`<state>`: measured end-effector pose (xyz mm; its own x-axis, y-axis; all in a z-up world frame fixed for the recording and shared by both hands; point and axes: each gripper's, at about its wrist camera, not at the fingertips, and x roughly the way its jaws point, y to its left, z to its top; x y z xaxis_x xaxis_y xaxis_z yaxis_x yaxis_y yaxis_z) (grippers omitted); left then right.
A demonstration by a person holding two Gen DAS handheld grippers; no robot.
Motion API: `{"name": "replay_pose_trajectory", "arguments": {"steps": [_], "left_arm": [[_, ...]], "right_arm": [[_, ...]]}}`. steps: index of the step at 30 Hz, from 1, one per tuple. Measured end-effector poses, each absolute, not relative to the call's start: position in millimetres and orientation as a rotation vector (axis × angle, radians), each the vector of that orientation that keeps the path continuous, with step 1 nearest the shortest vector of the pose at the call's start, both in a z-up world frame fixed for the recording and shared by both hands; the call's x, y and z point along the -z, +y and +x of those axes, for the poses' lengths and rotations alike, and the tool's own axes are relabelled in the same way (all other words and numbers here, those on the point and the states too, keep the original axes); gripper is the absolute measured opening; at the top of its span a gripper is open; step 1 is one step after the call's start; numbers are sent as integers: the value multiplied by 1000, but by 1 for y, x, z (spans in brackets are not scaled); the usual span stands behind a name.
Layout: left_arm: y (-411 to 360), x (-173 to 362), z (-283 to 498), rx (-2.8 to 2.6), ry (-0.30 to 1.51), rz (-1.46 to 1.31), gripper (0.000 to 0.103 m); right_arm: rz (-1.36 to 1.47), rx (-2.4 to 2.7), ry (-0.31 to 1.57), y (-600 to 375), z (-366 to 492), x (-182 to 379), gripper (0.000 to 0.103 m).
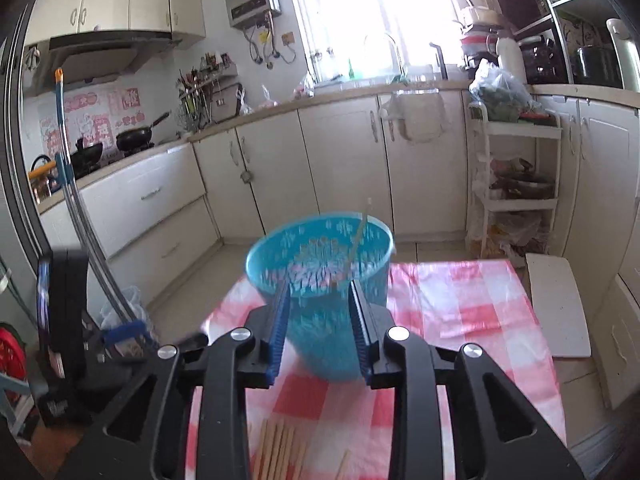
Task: Organize utensils
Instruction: 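Carry the held stick over the basket and open the right tool, then grasp another wooden stick from the pile with the right tool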
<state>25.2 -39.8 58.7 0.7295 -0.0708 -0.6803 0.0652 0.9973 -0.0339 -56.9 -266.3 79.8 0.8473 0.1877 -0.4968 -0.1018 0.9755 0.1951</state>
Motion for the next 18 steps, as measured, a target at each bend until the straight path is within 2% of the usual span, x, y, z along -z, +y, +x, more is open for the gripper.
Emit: {"name": "replay_pose_trajectory", "arguments": {"steps": [7, 18], "left_arm": [[-44, -57, 22, 73, 749, 13, 95], [-44, -54, 22, 71, 759, 22, 95]], "right_arm": [[150, -163, 836, -255, -76, -6, 30], [100, -163, 931, -239, -82, 32, 30]]}}
